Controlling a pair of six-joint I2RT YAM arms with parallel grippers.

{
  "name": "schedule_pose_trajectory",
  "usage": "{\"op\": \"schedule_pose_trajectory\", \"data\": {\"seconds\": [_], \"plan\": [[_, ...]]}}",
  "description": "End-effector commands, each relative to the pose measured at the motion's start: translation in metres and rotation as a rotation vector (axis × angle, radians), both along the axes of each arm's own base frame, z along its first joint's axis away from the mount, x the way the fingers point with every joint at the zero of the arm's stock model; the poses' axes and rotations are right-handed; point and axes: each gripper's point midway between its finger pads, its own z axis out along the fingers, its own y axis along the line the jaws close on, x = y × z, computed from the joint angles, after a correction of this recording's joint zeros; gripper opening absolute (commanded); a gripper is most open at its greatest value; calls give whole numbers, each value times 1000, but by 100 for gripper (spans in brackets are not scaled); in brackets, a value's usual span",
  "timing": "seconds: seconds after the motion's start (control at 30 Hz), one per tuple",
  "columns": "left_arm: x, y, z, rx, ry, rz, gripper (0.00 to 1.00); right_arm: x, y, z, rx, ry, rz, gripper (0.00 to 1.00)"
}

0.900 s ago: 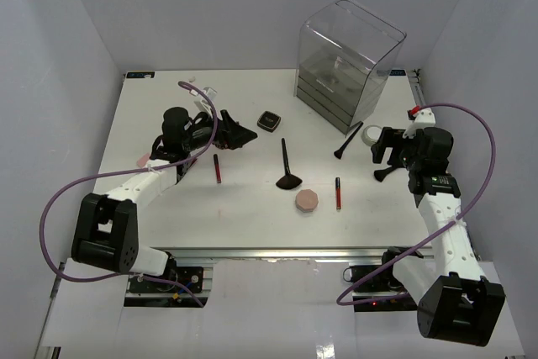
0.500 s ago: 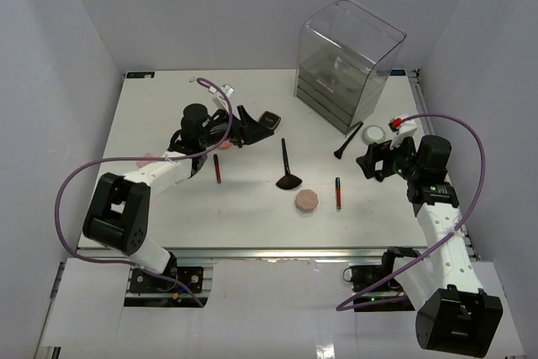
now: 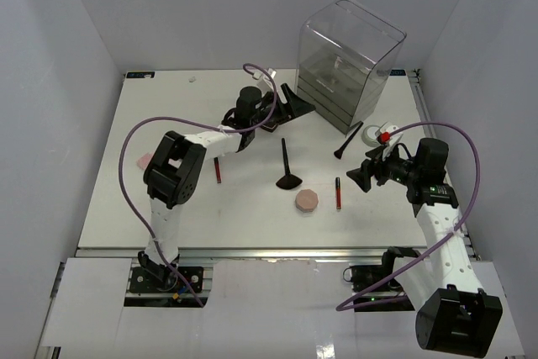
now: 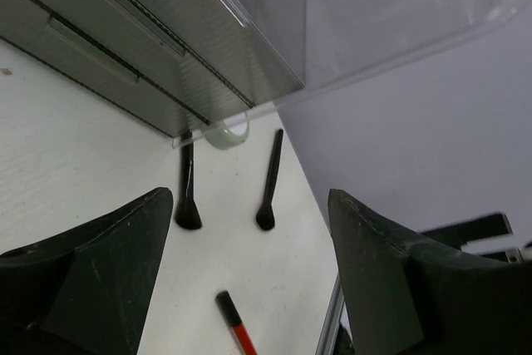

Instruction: Organize the makeup

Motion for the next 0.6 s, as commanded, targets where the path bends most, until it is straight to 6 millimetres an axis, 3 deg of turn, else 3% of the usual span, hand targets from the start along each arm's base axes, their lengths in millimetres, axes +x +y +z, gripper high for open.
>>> {"op": "schedule_pose_trajectory", "data": {"seconds": [0.0, 0.2, 0.3, 0.37, 0.57], "plan": [[35, -12, 41, -84, -58, 91, 83, -4, 8, 20, -2, -88, 87, 99], [70, -24, 38, -107, -70, 148, 76, -4, 8, 21, -1, -99, 98, 92], [84, -29, 24, -116, -54, 172, 71, -3, 7, 21, -4, -101, 95, 90], [94, -36, 33, -131, -61, 170, 65, -2, 6, 21, -4, -102, 94, 89], [109, -46, 33, -173, -62, 171, 58, -2, 5, 22, -5, -105, 91, 88]]}}
